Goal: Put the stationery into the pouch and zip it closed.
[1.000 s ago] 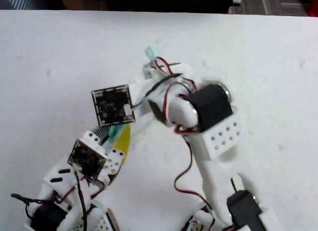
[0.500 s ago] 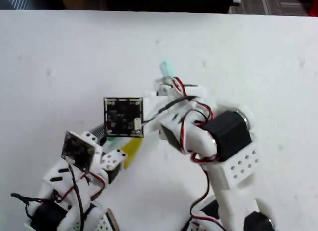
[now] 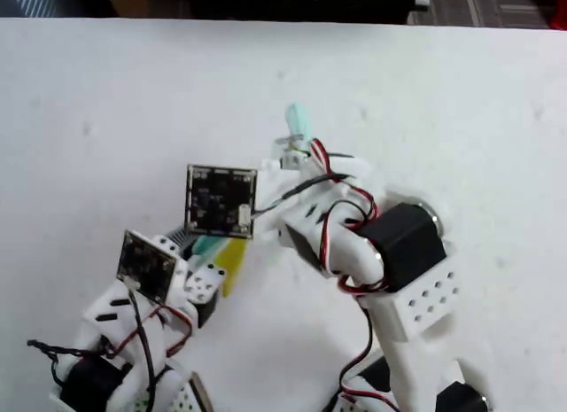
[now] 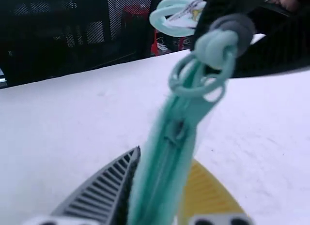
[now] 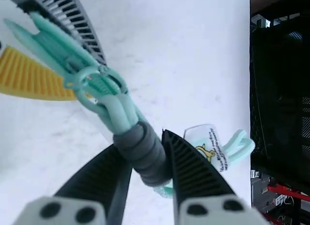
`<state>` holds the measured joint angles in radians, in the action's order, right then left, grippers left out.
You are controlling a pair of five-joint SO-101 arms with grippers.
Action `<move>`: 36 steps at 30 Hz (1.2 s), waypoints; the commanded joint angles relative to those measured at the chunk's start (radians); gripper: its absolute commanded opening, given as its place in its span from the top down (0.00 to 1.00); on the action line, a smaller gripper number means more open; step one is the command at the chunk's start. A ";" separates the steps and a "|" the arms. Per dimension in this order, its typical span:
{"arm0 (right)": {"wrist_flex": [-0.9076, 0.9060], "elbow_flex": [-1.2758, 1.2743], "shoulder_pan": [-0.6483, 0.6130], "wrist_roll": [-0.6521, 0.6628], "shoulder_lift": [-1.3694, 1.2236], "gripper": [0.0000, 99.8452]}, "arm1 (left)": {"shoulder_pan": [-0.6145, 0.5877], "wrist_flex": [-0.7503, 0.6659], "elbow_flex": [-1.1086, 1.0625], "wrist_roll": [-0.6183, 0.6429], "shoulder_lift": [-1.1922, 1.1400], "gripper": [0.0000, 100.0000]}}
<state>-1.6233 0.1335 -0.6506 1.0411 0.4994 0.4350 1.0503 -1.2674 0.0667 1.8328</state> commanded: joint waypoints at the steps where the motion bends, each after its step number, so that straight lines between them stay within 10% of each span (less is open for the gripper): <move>1: 0.022 0.002 0.005 -0.025 0.010 0.98 | 0.064 -0.044 -0.006 0.002 -0.004 0.98; 21: 0.024 -0.089 -0.048 -0.026 0.012 0.98 | 0.125 -0.095 -0.041 -0.049 -0.004 0.98; 28: 0.024 -0.089 -0.047 -0.026 0.012 0.98 | 0.097 -0.092 -0.043 0.051 -0.004 0.81; 36: 0.038 -0.091 -0.047 -0.026 0.010 0.98 | 0.068 -0.095 -0.044 0.018 -0.004 0.90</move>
<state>-1.6003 0.0491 -0.6582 1.0303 0.5178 0.5056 0.9889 -1.3103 0.0990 1.8343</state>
